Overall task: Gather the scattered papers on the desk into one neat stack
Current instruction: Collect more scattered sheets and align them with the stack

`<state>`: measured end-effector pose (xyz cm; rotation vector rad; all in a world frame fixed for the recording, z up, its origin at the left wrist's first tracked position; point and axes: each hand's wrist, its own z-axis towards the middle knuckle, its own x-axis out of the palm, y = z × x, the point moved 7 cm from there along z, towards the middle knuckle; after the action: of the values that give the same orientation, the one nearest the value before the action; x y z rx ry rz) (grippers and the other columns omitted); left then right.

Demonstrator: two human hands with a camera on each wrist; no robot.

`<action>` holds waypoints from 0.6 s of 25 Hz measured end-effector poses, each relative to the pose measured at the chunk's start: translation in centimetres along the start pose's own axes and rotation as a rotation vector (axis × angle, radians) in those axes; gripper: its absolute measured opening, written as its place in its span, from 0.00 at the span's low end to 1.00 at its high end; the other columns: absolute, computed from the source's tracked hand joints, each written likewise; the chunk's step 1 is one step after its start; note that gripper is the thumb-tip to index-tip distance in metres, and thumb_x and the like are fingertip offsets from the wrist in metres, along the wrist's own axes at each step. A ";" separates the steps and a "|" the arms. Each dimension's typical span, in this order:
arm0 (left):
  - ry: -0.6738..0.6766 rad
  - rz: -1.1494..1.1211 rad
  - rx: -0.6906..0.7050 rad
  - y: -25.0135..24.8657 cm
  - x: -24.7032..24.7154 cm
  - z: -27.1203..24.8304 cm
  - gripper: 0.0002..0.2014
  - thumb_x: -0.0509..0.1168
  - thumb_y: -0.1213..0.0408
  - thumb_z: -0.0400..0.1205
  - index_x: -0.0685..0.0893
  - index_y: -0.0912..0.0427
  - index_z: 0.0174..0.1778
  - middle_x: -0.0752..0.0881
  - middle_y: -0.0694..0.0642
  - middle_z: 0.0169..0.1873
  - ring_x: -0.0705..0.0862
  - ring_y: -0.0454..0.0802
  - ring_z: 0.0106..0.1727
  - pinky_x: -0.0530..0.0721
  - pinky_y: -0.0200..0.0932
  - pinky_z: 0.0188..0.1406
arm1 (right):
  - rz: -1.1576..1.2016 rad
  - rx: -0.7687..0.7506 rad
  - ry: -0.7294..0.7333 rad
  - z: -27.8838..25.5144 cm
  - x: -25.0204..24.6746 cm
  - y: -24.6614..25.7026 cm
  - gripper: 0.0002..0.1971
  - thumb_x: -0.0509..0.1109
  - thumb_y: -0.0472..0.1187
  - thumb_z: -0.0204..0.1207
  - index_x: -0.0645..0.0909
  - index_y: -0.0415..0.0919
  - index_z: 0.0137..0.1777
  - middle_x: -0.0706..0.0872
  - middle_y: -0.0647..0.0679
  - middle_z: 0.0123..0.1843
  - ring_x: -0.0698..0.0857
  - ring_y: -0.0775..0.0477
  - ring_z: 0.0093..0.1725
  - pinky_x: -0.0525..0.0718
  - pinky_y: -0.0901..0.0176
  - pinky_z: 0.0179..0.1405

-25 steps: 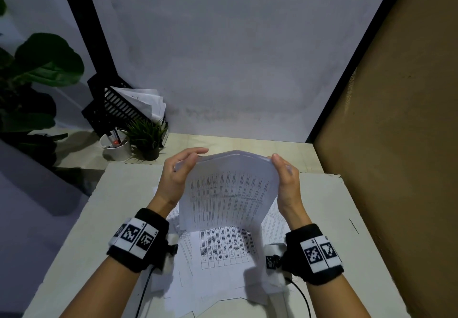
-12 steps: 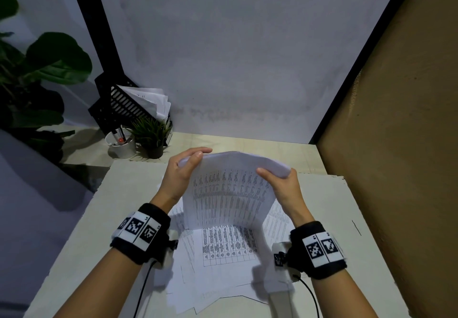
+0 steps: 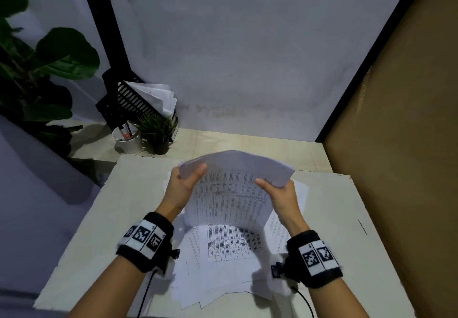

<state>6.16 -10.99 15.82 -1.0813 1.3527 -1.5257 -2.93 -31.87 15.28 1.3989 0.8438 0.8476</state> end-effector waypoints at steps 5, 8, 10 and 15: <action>0.016 -0.053 0.083 -1.2 -0.2 -0.5 0.28 0.70 0.28 0.54 0.87 0.45 0.41 0.90 0.45 0.32 0.87 0.42 0.38 0.86 0.42 0.39 | 0.080 -0.065 0.021 0.5 0.1 1.0 0.12 0.73 0.29 0.68 0.83 0.48 0.43 0.90 0.58 0.33 0.88 0.58 0.38 0.86 0.64 0.38; 0.035 0.005 0.000 0.6 0.4 -0.9 0.35 0.68 0.25 0.52 0.84 0.47 0.45 0.89 0.47 0.34 0.88 0.47 0.41 0.84 0.52 0.45 | 0.044 -0.007 0.064 0.0 0.9 0.0 0.12 0.73 0.31 0.69 0.83 0.50 0.46 0.90 0.55 0.37 0.89 0.60 0.40 0.84 0.60 0.42; 0.056 0.023 0.005 0.6 0.7 -1.0 0.37 0.67 0.25 0.52 0.84 0.50 0.47 0.89 0.47 0.36 0.87 0.46 0.41 0.85 0.47 0.44 | 0.062 -0.006 0.029 -0.1 0.6 0.2 0.10 0.75 0.33 0.68 0.83 0.50 0.44 0.90 0.55 0.37 0.89 0.60 0.39 0.84 0.57 0.43; 0.052 0.010 0.182 -3.2 1.0 -0.3 0.31 0.63 0.27 0.61 0.84 0.48 0.48 0.89 0.36 0.41 0.85 0.35 0.44 0.82 0.30 0.39 | 0.103 -0.145 -0.025 0.2 0.4 3.5 0.14 0.67 0.58 0.63 0.85 0.48 0.34 0.86 0.59 0.30 0.82 0.62 0.30 0.78 0.71 0.29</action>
<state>5.48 -11.52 19.08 -0.9266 1.2250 -1.6450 -2.58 -31.66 18.82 1.3308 0.6827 0.9494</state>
